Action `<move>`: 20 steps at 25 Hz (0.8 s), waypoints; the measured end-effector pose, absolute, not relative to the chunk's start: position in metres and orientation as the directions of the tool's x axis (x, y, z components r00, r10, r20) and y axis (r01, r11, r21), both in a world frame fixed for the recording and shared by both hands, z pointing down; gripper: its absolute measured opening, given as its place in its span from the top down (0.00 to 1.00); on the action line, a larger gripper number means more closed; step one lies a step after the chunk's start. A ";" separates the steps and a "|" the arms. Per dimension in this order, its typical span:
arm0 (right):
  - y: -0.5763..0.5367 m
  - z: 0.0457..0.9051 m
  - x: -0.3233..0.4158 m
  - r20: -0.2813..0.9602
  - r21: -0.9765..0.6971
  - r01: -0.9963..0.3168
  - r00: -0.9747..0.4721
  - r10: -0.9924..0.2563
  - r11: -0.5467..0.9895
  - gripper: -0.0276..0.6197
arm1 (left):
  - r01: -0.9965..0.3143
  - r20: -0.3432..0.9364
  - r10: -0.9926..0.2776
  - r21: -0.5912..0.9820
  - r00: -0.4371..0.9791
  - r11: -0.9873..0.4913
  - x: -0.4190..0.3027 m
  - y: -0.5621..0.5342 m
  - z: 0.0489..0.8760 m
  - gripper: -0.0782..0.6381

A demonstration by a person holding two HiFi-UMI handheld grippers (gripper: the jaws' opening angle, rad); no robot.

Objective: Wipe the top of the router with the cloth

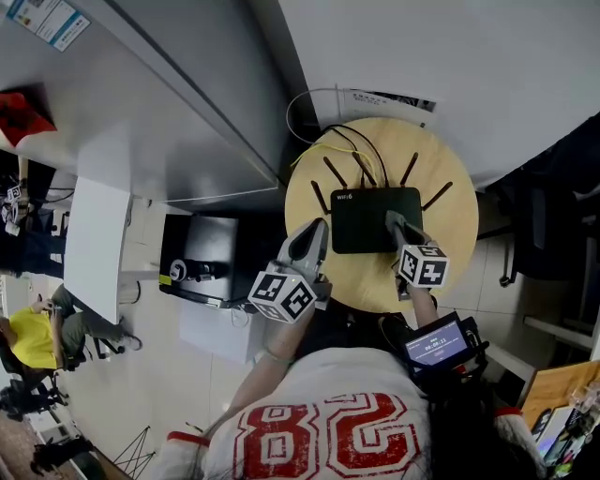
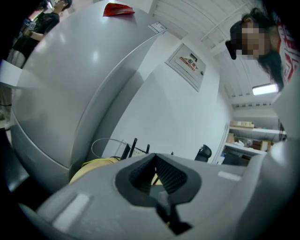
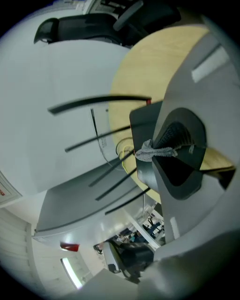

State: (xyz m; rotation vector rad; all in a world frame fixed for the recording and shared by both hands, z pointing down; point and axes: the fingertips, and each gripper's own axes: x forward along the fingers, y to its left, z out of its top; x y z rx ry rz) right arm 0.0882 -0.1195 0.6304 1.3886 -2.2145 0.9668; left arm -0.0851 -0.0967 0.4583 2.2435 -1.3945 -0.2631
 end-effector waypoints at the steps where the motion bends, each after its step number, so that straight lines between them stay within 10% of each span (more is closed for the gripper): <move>1: -0.115 0.630 0.068 0.607 -0.370 -0.868 -0.496 -0.621 0.332 0.89 | -0.792 0.087 -0.885 0.493 0.458 -0.361 -0.087 -0.096 0.458 0.90; 20: -0.077 0.646 -0.040 0.632 -0.379 -0.746 -0.641 -0.435 0.548 0.89 | -0.813 0.098 -0.910 0.496 0.402 -0.305 -0.128 -0.088 0.462 0.90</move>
